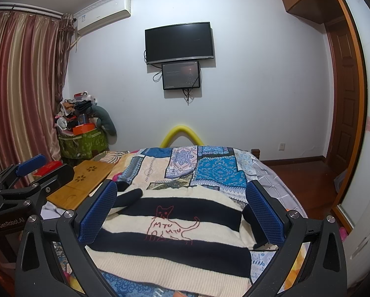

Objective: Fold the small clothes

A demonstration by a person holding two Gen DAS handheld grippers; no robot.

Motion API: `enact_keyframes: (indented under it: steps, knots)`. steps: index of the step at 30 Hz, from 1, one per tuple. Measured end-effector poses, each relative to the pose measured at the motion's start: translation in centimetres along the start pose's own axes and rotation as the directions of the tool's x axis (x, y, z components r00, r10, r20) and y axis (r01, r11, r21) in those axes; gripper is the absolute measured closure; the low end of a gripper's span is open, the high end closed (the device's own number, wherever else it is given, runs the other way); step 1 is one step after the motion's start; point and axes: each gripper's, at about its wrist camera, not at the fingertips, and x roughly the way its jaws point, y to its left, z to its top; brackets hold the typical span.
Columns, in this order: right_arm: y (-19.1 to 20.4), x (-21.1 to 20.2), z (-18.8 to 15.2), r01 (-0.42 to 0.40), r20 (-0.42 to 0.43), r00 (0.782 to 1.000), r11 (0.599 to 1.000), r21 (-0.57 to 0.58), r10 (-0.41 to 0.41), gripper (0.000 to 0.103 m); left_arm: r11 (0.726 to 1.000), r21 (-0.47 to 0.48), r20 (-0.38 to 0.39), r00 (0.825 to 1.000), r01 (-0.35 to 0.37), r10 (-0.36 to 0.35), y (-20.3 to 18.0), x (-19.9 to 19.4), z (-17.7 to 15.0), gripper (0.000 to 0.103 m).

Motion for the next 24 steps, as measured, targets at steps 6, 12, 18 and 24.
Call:
enact_keyframes:
  steps: [6, 12, 18, 24]
  knots:
    - [-0.02, -0.01, 0.02, 0.000, -0.001, 1.000, 1.000, 0.001, 0.000, 0.000, 1.000, 0.002, 0.000, 1.000, 0.000, 0.000, -0.04, -0.01, -0.05, 0.000]
    - [-0.08, -0.04, -0.13, 0.001, 0.000, 1.000, 1.000, 0.001, -0.001, 0.000, 1.000, 0.000, 0.000, 1.000, 0.000, 0.000, 0.00, 0.01, 0.00, 0.000]
    - [-0.12, -0.01, -0.14, 0.000, 0.000, 1.000, 1.000, 0.001, 0.000, 0.000, 1.000, -0.002, 0.000, 1.000, 0.001, -0.001, 0.01, 0.01, -0.02, 0.000]
    - [-0.10, 0.02, -0.22, -0.002, 0.000, 1.000, 1.000, 0.000, 0.002, 0.000, 1.000, -0.002, 0.001, 1.000, 0.001, -0.001, 0.00, 0.01, 0.01, 0.000]
